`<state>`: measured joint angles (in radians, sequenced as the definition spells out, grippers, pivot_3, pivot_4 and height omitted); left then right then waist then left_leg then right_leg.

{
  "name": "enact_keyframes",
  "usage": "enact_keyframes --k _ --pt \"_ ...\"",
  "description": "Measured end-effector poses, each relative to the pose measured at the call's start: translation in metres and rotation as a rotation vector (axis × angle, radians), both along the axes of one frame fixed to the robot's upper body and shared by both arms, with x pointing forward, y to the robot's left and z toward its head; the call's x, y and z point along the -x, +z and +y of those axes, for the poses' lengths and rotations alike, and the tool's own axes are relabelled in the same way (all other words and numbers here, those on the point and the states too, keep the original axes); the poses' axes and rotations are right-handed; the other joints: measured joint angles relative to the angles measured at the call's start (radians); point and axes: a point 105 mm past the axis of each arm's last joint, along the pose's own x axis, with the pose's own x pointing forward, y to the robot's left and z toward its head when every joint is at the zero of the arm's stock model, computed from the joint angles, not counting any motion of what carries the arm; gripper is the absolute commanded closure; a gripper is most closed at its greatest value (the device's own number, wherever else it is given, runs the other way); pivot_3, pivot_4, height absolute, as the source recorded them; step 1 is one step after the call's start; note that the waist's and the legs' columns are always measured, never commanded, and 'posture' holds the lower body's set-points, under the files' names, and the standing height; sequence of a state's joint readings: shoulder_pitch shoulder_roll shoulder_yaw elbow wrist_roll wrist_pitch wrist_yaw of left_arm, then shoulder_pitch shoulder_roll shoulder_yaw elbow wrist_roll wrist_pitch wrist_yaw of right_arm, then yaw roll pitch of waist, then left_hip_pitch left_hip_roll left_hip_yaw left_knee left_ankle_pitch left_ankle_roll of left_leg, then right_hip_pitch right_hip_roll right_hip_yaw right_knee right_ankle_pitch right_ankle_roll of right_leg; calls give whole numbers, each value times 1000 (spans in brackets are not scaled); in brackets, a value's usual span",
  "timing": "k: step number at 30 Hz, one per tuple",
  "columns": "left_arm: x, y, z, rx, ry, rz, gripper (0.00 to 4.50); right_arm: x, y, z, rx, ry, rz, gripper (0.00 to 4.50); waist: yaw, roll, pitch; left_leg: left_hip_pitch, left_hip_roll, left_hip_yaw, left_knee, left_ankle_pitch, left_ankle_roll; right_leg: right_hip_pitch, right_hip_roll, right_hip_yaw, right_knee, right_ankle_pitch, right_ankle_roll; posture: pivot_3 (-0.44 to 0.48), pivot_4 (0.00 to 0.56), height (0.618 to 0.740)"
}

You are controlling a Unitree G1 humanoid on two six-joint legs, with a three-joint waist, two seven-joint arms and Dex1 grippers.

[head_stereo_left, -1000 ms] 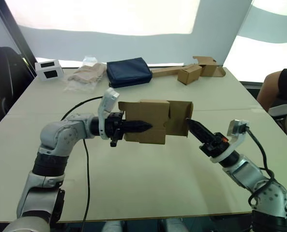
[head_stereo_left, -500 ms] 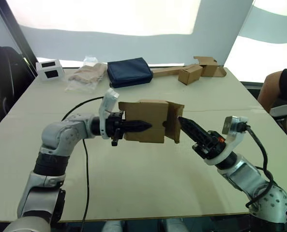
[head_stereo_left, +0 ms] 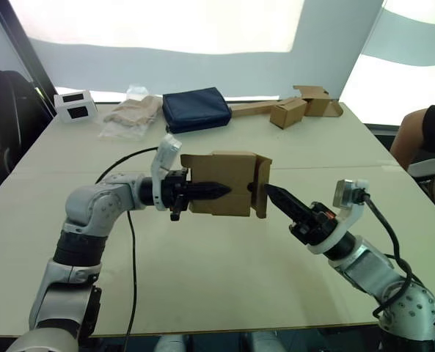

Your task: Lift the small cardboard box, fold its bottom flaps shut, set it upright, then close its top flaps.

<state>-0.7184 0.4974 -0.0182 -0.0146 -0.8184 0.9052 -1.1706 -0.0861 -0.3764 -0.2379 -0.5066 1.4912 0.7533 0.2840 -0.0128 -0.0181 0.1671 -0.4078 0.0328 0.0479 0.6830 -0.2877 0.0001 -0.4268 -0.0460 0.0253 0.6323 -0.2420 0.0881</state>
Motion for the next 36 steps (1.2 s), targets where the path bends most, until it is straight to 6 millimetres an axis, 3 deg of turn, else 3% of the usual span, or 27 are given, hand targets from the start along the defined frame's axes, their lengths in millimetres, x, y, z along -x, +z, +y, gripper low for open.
enact_keyframes --k 4,6,26,29,32,33,36 --pt "0 0 0 0 1 1 4500 -1 -2 1 18 -6 -2 3820 0 0 0 0 0 0 0 0 0 0 0 0 0 0 0 0 150 740" --pt "0 0 0 0 1 1 4500 -1 -3 2 25 -3 -2 4330 0 0 0 0 0 0 0 0 0 0 0 0 0 0 0 0 150 740" --pt "-1 0 1 0 6 3 4500 -3 -4 0 76 -22 -25 4330 0 0 0 0 0 0 0 0 0 0 0 0 0 0 0 0 150 740" --pt "-1 0 1 0 6 3 4500 -2 -4 -1 83 -19 -28 3556 0 0 0 0 0 0 0 0 0 0 0 0 0 0 0 0 150 740" --pt "-1 0 0 1 5 3 4500 -3 -4 -2 90 -20 -28 2259 0 0 0 0 0 0 0 0 0 0 0 0 0 0 0 0 150 740" --pt "-1 0 0 1 5 3 4500 -3 -4 -3 92 -21 -28 2009 0 0 0 0 0 0 0 0 0 0 0 0 0 0 0 0 150 740" --pt "-1 0 0 4 3 3 4500 -3 -4 -3 91 -28 -30 2009 0 0 0 0 0 0 0 0 0 0 0 0 0 0 0 0 150 740"
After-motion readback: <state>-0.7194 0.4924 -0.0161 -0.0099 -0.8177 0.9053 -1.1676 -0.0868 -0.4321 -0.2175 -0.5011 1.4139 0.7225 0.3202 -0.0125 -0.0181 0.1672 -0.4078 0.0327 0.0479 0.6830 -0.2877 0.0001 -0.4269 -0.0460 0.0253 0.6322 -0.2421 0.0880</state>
